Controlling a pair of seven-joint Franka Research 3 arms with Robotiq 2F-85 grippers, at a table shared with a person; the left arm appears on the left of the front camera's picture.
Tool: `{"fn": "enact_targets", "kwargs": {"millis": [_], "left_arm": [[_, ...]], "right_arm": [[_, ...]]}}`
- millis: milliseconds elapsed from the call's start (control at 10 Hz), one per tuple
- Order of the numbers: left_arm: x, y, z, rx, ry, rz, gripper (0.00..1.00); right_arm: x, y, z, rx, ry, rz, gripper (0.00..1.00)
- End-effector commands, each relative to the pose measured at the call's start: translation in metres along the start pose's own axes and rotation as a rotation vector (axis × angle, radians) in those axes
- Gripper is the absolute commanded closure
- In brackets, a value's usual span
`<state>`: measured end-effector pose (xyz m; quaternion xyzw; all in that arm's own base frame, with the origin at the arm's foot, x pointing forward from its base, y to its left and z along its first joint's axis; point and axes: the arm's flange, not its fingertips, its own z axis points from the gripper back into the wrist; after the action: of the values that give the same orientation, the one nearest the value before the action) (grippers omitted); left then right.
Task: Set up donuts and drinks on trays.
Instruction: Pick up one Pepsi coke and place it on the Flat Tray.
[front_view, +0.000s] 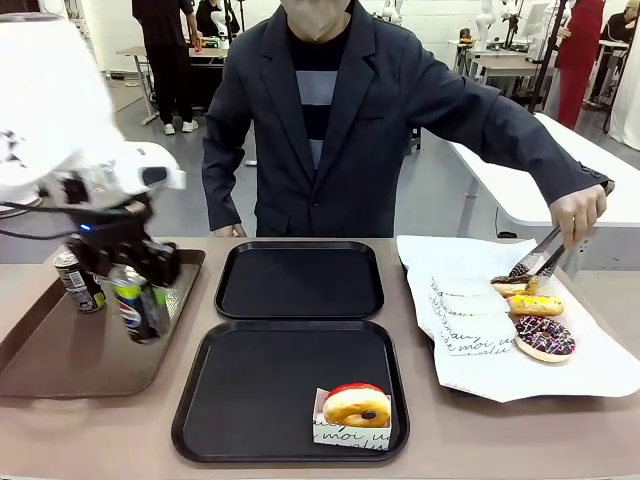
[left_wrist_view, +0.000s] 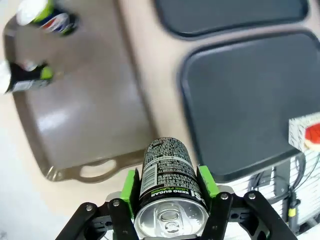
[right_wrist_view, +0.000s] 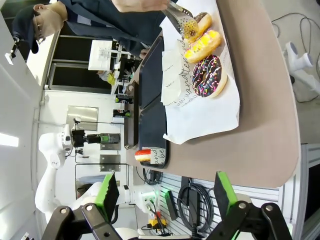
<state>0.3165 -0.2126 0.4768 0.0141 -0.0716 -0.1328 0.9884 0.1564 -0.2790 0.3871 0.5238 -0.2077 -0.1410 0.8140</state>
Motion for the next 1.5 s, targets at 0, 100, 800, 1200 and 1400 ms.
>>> {"fn": "enact_targets", "kwargs": {"millis": [0, 100, 800, 1200, 1400], "left_arm": [[0.014, -0.047, -0.005, 0.02, -0.036, -0.085, 0.41], [0.022, -0.07, -0.011, 0.019, -0.026, -0.108, 0.41], [0.06, -0.126, -0.08, 0.0, -0.003, -0.228, 0.41], [0.061, -0.123, -0.094, -0.021, 0.015, -0.233, 0.11], [0.061, -0.123, -0.093, -0.029, 0.017, -0.234, 0.0]], "right_arm": [[-0.001, -0.001, -0.001, 0.019, -0.015, 0.015, 0.0], [-0.001, -0.001, -0.001, 0.019, -0.015, 0.015, 0.0], [-0.001, -0.001, -0.001, 0.019, -0.015, 0.015, 0.0], [-0.001, -0.001, -0.001, 0.019, -0.015, 0.015, 0.0], [-0.001, -0.001, -0.001, 0.019, -0.015, 0.015, 0.0]]}}
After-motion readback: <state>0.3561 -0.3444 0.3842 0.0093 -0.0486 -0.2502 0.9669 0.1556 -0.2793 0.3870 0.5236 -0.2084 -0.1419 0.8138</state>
